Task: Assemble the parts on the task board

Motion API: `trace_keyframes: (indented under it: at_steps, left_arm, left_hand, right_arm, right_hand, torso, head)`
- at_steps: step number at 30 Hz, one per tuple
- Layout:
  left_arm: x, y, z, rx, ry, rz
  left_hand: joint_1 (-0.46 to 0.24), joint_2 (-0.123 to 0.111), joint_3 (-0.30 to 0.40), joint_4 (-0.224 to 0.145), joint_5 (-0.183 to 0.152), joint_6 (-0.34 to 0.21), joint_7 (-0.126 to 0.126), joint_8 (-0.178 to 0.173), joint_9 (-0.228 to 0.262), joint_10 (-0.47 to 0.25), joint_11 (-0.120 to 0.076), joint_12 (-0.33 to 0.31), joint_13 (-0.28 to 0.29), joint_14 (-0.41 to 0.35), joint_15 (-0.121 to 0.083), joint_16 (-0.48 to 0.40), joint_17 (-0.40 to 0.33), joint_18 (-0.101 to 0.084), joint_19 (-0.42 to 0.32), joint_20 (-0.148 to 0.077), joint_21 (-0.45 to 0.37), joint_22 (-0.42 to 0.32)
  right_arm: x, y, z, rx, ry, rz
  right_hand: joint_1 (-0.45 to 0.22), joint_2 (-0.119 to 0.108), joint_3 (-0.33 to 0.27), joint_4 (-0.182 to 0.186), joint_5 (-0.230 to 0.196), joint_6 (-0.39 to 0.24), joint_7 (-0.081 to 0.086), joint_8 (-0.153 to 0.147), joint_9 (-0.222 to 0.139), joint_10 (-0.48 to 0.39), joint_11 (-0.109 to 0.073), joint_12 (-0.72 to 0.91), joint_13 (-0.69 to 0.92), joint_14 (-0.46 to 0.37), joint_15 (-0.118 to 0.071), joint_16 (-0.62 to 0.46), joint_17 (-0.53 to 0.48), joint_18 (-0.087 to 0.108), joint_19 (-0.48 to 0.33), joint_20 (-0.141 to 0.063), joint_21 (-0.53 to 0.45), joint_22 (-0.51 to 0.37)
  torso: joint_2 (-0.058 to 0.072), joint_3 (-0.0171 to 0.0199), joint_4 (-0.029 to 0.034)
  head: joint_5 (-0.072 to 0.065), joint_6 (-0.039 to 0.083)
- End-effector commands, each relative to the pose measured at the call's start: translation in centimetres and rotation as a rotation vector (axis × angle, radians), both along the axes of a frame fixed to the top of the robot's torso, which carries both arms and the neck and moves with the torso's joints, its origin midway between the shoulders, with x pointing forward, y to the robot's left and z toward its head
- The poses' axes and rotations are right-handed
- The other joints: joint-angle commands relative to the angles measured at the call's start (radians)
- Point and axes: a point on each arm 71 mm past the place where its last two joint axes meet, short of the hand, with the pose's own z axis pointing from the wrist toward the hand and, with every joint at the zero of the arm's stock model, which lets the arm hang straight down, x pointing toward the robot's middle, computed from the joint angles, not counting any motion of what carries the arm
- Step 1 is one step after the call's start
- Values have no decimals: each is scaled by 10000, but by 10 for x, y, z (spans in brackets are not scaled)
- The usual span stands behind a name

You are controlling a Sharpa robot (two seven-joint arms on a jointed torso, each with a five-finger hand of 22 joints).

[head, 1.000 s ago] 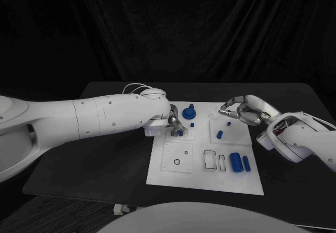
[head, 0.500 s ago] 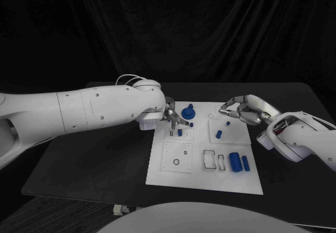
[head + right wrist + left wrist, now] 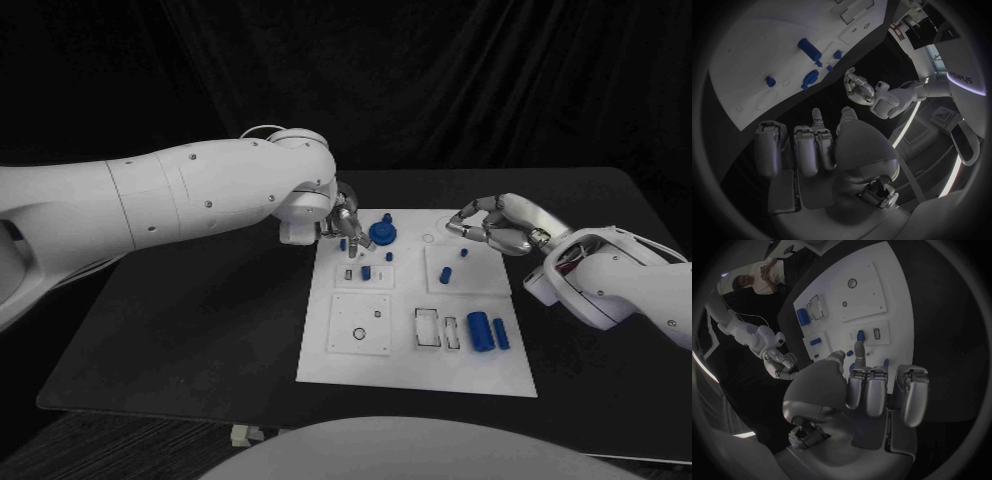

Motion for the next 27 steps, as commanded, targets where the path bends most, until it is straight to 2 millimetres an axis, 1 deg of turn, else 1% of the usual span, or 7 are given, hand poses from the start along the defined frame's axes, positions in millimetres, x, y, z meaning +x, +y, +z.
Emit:
trace_keyframes:
  at_steps: [1, 5, 6, 9, 13, 17, 27]
  left_arm:
    - [0, -5, -3, 315, 1438, -634]
    - [10, -11, -2, 660, 1699, -754]
    - [12, -12, -2, 720, 1726, -753]
    - [18, -17, -2, 811, 1738, -710]
    - [23, -23, -2, 859, 1719, -651]
    - [26, -28, -3, 934, 1757, -644]
    - [31, -27, -13, 1222, 1956, -572]
  left_hand:
    - [425, -90, 209, -130, 425, 75, -59, -120, -121, 1061, -86, 26, 2629, 1043, -117, 26, 2628, -61, 1051, -108, 43, 2634]
    - [622, -223, 492, -56, 283, 335, 19, -847, -714, 1061, -32, 26, 2629, 1043, -84, 26, 2628, -52, 1030, -91, 11, 2614]
    - [632, -276, 585, -11, 62, 467, 45, -1144, -970, 1061, -8, 26, 2629, 1043, -66, 26, 2628, -53, 1032, -71, 14, 2616]
    - [591, -348, 759, 55, -175, 686, 132, -1784, -1565, 1061, 61, 26, 2629, 1043, -7, 26, 2628, -47, 1020, -21, -6, 2606]
    - [531, -433, 919, 47, -293, 854, 241, -2457, -2241, 1061, 164, 26, 2629, 1043, 77, 26, 2628, -37, 999, 48, -40, 2588]
    - [605, -463, 1050, -38, -310, 923, 284, -2728, -2535, 1061, 198, 26, 2629, 1043, 110, 26, 2628, -17, 955, 88, -112, 2549]
    - [781, -491, 1266, -253, -386, 1015, 311, -2978, -2810, 1061, 227, 26, 2629, 1043, 138, 26, 2628, 13, 890, 120, -220, 2494]
  right_arm:
    - [-1, 1, -1, -14, 72, 71]
    - [-2, 1, -1, -15, 97, 91]
    - [-2, 1, -1, -14, 101, 98]
    - [-2, 2, -1, -9, 110, 115]
    - [-2, 3, -1, -4, 123, 137]
    - [-2, 4, -1, -4, 141, 151]
    - [-2, 5, -1, -7, 192, 189]
  right_hand:
    - [75, 3, 0, -6, 32, 62, 12, 35, -16, 1044, 42, -25, 2599, 1049, 94, 26, 2635, 71, 321, 44, -39, 2216]
    - [81, 1, -1, -7, 50, 67, 11, 37, -16, 1044, 41, -25, 2599, 1049, 94, 26, 2635, 71, 322, 44, -39, 2216]
    - [81, 1, -1, -7, 50, 67, 11, 37, -16, 1044, 41, -25, 2599, 1049, 94, 26, 2635, 71, 322, 44, -39, 2216]
    - [81, 1, -1, -6, 55, 68, 11, 38, -16, 1044, 42, -25, 2599, 1049, 94, 26, 2635, 70, 324, 45, -36, 2218]
    - [79, 2, -3, -3, 59, 71, 11, 39, -16, 1044, 42, -25, 2599, 1049, 95, 26, 2635, 70, 322, 45, -38, 2217]
    - [78, 2, -4, -1, 58, 72, 11, 40, -16, 1044, 42, -25, 2599, 1049, 95, 26, 2635, 69, 325, 45, -34, 2218]
    - [74, 1, -7, 2, 53, 75, 11, 41, -16, 1044, 42, -25, 2599, 1049, 95, 26, 2635, 68, 328, 45, -31, 2220]
  torso:
    - [9, 1, -12]
    - [17, -3, -11]
    - [16, -6, -12]
    - [20, -9, -12]
    - [28, -12, -11]
    - [31, -5, -26]
    - [1, 23, -29]
  head:
    - [-18, -1]
    - [-4, -1]
    - [1, -1]
    - [14, -1]
    - [30, -1]
    - [34, -1]
    - [58, -1]
